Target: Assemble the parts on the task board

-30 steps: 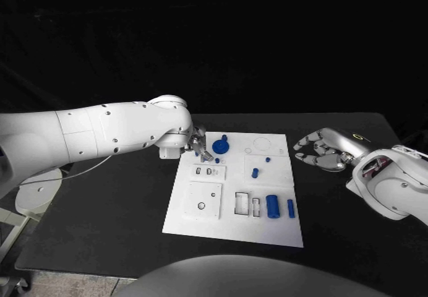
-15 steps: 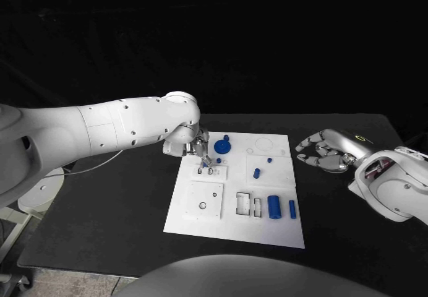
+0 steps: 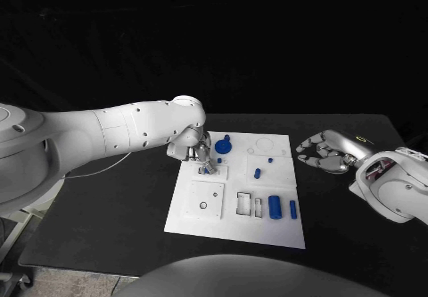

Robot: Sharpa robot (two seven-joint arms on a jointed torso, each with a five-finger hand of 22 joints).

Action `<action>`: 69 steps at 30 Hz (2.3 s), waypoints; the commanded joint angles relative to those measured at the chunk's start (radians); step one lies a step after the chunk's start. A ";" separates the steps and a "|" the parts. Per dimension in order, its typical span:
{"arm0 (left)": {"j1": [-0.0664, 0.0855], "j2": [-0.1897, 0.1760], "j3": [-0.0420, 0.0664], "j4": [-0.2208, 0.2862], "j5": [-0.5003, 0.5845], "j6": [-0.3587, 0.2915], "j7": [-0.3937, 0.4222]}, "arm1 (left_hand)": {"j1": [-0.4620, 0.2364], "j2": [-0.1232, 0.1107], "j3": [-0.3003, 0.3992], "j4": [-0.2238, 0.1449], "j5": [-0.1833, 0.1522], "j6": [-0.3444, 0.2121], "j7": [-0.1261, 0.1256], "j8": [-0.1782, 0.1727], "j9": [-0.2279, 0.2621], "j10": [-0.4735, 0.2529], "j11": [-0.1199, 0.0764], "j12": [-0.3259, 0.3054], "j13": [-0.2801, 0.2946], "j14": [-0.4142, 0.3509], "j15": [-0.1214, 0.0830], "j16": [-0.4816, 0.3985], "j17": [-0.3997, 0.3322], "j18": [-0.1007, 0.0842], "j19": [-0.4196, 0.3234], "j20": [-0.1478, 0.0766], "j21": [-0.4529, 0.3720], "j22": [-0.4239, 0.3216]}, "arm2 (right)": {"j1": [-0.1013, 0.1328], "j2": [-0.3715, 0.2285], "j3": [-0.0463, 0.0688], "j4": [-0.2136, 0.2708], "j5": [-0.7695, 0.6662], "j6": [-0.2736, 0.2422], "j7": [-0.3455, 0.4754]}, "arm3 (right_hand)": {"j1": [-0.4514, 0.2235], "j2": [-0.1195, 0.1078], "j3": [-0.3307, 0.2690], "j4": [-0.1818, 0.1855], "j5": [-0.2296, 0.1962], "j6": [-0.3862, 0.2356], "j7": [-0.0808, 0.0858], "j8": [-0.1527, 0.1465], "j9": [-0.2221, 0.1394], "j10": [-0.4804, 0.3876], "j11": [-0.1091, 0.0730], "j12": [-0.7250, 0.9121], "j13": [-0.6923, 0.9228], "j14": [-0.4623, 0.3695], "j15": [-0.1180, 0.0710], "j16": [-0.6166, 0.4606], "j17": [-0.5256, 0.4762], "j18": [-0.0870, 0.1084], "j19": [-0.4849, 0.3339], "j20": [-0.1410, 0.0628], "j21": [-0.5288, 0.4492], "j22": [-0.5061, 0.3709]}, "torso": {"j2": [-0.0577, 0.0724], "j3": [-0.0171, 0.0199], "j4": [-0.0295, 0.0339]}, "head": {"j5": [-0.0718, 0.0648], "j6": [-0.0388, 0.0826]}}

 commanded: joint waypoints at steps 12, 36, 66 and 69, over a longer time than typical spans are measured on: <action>-0.013 0.023 0.001 -0.035 0.037 0.025 -0.006 | -0.019 -0.005 0.022 -0.003 -0.010 0.000 0.009 -0.018 -0.007 0.084 0.009 -0.008 0.248 0.105 0.013 0.002 0.263 0.015 -0.012 0.004 -0.012 0.176 | 0.000 -0.001 0.000 0.001 0.002 0.016 -0.004 | 0.007 0.002 0.006 0.000 0.006 0.006 0.002 -0.006 -0.002 0.052 0.006 -0.007 0.209 0.056 0.004 -0.007 0.059 0.019 -0.006 -0.002 -0.008 -0.002 | -0.001 0.0004 -0.0001 | -0.002 0.000; -0.020 0.023 0.001 -0.052 0.001 0.003 -0.006 | -0.052 0.011 0.054 -0.006 -0.051 -0.001 0.016 -0.039 -0.016 0.078 0.016 -0.014 0.244 0.105 0.020 0.002 0.263 0.017 -0.018 0.010 -0.022 0.176 | -0.003 0.002 0.000 -0.004 0.009 0.029 -0.004 | 0.007 0.002 0.007 -0.001 0.007 0.006 0.002 -0.006 -0.002 0.052 0.006 -0.008 0.208 0.055 0.004 -0.008 0.058 0.020 -0.007 -0.001 -0.010 -0.003 | -0.001 0.0004 0.0000 | 0.003 0.000; -0.023 0.028 0.000 -0.056 -0.006 0.007 -0.007 | -0.083 0.007 0.062 -0.011 -0.087 0.010 0.016 -0.046 -0.017 0.077 0.017 -0.015 0.243 0.105 0.021 0.002 0.263 0.017 -0.017 0.013 -0.026 0.177 | -0.005 0.002 0.000 -0.006 0.011 0.041 -0.008 | 0.008 0.002 0.009 -0.002 0.007 0.005 0.003 -0.007 -0.002 0.051 0.007 -0.009 0.207 0.055 0.005 -0.009 0.057 0.020 -0.008 -0.001 -0.012 -0.003 | -0.001 0.0002 -0.0003 | 0.006 0.000; -0.025 0.028 0.000 -0.055 -0.011 0.011 -0.008 | -0.113 0.004 0.051 -0.001 -0.156 0.015 0.018 -0.053 -0.021 0.076 0.018 -0.016 0.242 0.105 0.023 0.002 0.263 0.018 -0.018 0.015 -0.030 0.178 | -0.005 0.002 0.000 -0.006 0.011 0.042 -0.009 | 0.008 0.002 0.010 -0.002 0.007 0.005 0.003 -0.007 -0.002 0.051 0.007 -0.009 0.207 0.055 0.005 -0.010 0.056 0.020 -0.008 -0.001 -0.013 -0.004 | -0.001 0.0001 0.0001 | 0.005 0.000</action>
